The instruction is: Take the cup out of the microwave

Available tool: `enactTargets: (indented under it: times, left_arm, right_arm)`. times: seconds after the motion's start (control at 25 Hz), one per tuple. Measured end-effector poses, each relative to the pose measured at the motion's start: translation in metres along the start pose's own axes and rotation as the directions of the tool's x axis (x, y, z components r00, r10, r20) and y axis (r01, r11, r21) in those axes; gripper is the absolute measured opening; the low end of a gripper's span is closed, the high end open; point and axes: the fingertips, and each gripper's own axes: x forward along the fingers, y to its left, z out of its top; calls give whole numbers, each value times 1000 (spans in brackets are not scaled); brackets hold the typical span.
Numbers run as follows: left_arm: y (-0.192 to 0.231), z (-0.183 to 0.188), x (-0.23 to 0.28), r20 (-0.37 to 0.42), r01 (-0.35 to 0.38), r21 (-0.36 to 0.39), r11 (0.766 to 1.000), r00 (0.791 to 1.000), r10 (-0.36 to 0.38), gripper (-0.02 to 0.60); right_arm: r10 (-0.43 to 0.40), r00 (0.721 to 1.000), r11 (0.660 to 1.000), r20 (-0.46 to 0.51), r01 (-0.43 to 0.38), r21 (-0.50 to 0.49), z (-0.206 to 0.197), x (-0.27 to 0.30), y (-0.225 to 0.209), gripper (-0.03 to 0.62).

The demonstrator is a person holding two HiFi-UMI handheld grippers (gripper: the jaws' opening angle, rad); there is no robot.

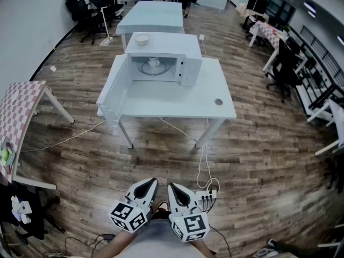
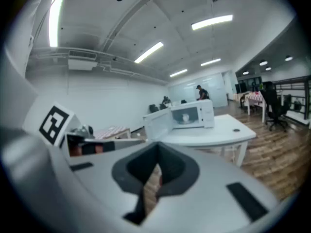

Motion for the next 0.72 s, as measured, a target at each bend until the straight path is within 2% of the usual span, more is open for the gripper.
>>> enactTargets:
  times: [0.44,0.72]
  left_arm:
    - [-24,-6,13,-19,51,-12,999,999,-51,8]
    - [-6,2,19,-4,46,-30,998,999,-46,8]
  right_arm:
    - [-22,1000,1000,-2,22,4,-4,-13,-10,21]
    - [-6,1000,999,11,6,40,5,4,-14,21]
